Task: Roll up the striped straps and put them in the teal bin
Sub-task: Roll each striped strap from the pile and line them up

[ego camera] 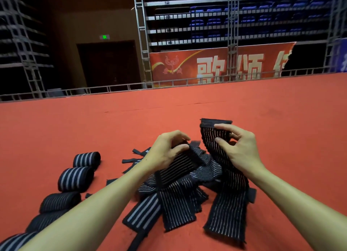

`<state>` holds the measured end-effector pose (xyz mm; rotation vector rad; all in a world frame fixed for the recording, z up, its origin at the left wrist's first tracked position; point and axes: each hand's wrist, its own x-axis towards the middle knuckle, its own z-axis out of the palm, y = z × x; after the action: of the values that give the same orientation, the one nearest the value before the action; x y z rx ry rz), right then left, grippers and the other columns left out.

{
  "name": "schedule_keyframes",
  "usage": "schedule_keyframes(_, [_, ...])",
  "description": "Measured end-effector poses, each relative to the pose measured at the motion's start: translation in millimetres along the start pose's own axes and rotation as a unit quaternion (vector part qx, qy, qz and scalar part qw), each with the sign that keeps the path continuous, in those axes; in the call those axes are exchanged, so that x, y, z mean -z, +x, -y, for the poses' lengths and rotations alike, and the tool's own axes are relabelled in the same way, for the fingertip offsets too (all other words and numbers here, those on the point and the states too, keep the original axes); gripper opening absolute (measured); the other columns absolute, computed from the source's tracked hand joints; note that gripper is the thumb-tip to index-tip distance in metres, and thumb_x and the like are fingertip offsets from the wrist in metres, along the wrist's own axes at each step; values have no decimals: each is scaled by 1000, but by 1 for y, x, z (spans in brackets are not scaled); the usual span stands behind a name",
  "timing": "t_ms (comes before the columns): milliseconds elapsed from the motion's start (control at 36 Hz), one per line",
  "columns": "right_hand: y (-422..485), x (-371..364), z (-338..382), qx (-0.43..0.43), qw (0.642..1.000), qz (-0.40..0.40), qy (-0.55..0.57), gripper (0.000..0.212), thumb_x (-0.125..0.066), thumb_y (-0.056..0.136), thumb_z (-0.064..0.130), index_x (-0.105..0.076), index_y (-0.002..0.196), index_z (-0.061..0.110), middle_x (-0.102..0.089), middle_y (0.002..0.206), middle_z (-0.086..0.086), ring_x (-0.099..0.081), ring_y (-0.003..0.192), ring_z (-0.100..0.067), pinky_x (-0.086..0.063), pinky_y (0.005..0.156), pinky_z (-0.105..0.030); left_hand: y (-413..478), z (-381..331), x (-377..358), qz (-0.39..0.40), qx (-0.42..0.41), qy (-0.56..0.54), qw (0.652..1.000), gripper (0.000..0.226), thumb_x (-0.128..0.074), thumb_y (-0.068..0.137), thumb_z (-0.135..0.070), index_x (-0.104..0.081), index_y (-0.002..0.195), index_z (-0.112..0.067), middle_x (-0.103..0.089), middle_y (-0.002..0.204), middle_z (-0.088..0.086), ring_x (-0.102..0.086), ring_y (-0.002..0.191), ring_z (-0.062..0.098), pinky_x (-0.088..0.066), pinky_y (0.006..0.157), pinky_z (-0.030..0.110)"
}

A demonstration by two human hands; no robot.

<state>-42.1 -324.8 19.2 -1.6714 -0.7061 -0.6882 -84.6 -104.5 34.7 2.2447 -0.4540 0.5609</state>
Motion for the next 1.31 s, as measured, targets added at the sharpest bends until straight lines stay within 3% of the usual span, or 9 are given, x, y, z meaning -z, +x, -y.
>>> schedule_keyframes(139, [16, 7, 29, 13, 1000, 1, 20, 39, -75, 81, -3, -71, 101, 30, -69, 98, 23, -66, 87, -7, -47, 77, -9, 1, -33, 19, -29, -3, -52, 998, 19, -70, 88, 0, -68, 91, -18, -70, 84, -5, -63, 76, -5, -48, 76, 12])
schedule_keyframes(306, [41, 16, 65, 35, 999, -2, 34, 45, -76, 81, 0, -69, 93, 43, -71, 91, 28, -67, 92, -1, -50, 87, -25, 6, -80, 45, -61, 18, -196, 979, 20, -64, 90, 5, -65, 82, -13, -70, 79, 4, -67, 77, 17, -58, 70, 33])
schedule_keyframes(500, [56, 20, 105, 32, 991, 14, 129, 37, -73, 84, -2, -73, 88, 35, -76, 87, 14, -72, 89, -11, -58, 88, -39, 11, -126, 65, -116, 37, -328, 937, 17, -60, 92, 8, -62, 82, -6, -69, 88, -4, -68, 76, 8, -61, 69, 31])
schedule_keyframes(611, [58, 20, 124, 41, 988, 42, 146, 36, -71, 85, -5, -74, 88, 30, -77, 86, 10, -73, 87, -12, -58, 86, -38, 12, -137, 70, -149, 53, -350, 923, 14, -62, 91, 4, -64, 82, -7, -67, 102, 3, -67, 80, 9, -58, 73, 29])
schedule_keyframes(917, [61, 17, 152, 66, 975, 105, 184, 25, -68, 87, -5, -75, 90, 19, -77, 87, 5, -73, 86, -10, -57, 78, -24, 6, -150, 77, -219, 68, -402, 887, 14, -65, 88, 5, -70, 80, -7, -72, 75, 5, -68, 74, 17, -55, 82, 31])
schedule_keyframes(1083, [59, 18, 151, 3, 964, 124, 237, 21, -54, 99, 11, -74, 99, 10, -76, 92, -3, -70, 86, -13, -56, 73, -26, 4, -148, 83, -238, 57, -405, 881, 12, -67, 86, 4, -70, 83, -7, -73, 80, 8, -68, 78, 19, -57, 76, 26])
schedule_keyframes(1167, [56, 20, 152, 8, 965, 125, 232, 24, -58, 91, 27, -75, 93, 10, -75, 92, -5, -70, 86, -16, -58, 76, -33, 4, -147, 84, -247, 53, -400, 881, 11, -69, 85, 4, -70, 83, -7, -73, 80, 8, -69, 78, 19, -56, 74, 26])
schedule_keyframes(1250, [57, 21, 154, 48, 979, 93, 174, 9, -67, 90, 12, -75, 89, 15, -76, 95, -1, -71, 89, -14, -56, 82, -29, 4, -147, 83, -245, 47, -391, 886, 11, -69, 86, 4, -70, 83, -7, -72, 82, 10, -68, 82, 21, -57, 79, 29])
schedule_keyframes(1306, [60, 20, 155, 60, 985, 61, 150, 18, -68, 89, 2, -75, 87, 19, -74, 103, 1, -70, 92, -12, -55, 83, -29, 4, -147, 81, -243, 42, -378, 892, 11, -69, 86, 4, -70, 83, -7, -72, 85, 12, -68, 85, 23, -57, 82, 31])
